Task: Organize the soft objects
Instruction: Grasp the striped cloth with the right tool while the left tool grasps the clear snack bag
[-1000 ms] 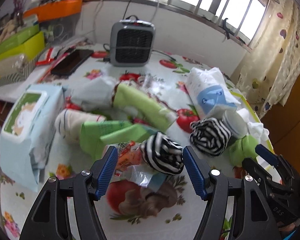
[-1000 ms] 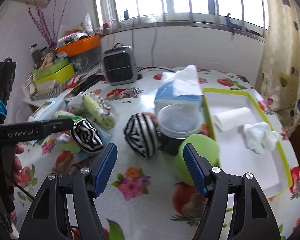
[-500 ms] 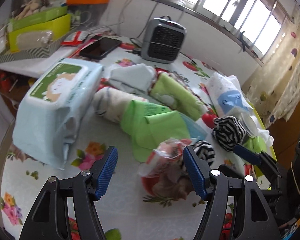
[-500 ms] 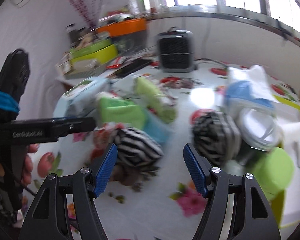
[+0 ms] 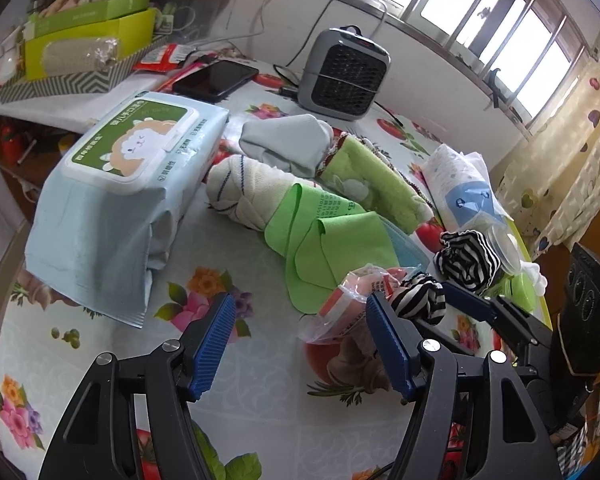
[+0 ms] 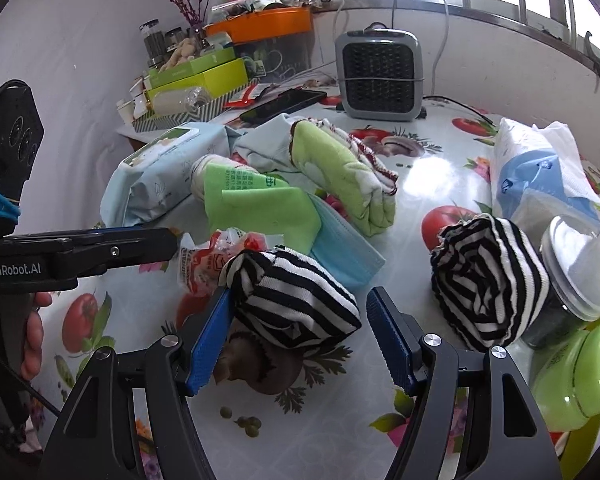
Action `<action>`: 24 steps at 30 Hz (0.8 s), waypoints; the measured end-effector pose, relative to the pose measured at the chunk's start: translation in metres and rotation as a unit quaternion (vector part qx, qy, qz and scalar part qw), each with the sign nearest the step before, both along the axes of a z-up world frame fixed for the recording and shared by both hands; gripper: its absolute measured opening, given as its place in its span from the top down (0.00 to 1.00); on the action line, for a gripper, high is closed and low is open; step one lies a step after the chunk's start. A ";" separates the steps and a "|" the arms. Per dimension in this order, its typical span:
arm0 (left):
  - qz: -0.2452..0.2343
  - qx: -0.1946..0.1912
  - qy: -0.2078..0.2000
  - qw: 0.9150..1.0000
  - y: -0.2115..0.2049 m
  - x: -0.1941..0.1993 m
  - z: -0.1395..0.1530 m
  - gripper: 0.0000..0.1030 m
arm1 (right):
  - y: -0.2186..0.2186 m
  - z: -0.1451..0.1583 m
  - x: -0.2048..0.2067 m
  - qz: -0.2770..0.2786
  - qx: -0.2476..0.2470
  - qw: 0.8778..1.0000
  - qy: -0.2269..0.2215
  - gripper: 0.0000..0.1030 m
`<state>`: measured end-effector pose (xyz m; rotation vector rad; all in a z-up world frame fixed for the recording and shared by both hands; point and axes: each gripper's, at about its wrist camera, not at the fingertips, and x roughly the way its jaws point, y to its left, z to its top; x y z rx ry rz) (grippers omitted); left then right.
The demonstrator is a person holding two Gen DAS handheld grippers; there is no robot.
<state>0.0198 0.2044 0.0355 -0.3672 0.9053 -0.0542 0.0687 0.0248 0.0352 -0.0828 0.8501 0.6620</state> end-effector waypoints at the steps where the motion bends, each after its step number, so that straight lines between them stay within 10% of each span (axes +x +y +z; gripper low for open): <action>1: -0.003 -0.001 -0.001 1.000 -0.001 0.000 0.000 0.35 | 0.000 -0.001 0.001 0.000 0.002 1.000 0.003 0.33; 5: -0.009 -0.003 -0.003 1.000 -0.004 0.002 0.001 0.35 | -0.005 -0.001 0.001 -0.017 0.006 1.000 0.005 0.36; 15: -0.018 -0.003 -0.001 1.000 -0.012 0.004 0.001 0.35 | -0.007 0.002 -0.005 -0.015 0.006 1.000 -0.003 0.84; 24: -0.033 0.005 -0.001 0.999 -0.023 0.009 0.000 0.34 | -0.021 0.009 -0.012 -0.033 0.018 0.999 -0.015 0.94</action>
